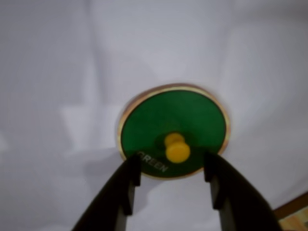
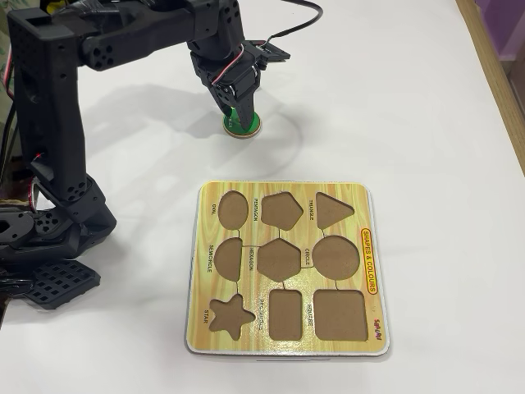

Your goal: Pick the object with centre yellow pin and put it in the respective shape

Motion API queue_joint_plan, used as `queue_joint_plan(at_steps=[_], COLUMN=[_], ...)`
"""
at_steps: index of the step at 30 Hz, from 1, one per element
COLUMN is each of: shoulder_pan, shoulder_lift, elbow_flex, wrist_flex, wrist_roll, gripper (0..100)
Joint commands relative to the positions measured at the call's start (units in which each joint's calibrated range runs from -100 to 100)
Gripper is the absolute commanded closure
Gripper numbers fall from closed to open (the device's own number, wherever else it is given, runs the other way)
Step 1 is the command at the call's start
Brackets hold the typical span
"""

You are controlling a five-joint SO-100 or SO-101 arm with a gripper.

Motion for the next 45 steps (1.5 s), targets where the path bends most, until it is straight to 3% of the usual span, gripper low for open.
queue_joint_plan(at_steps=[1,17,24,37,45], shoulder_pan=[0.7,0.6,0.6,1.8,7.9], shoulder_lift=[-0.7,-0.8,-0.9,-4.3,-10.0], elbow_flex=[-0.4,3.8,3.7,2.8,3.0], wrist_flex=[-0.4,-5.2,-5.4,-4.6,-4.4], wrist_roll=[0.1,0.1,0.1,0.2,0.2], gripper=[84,85,99,99,99])
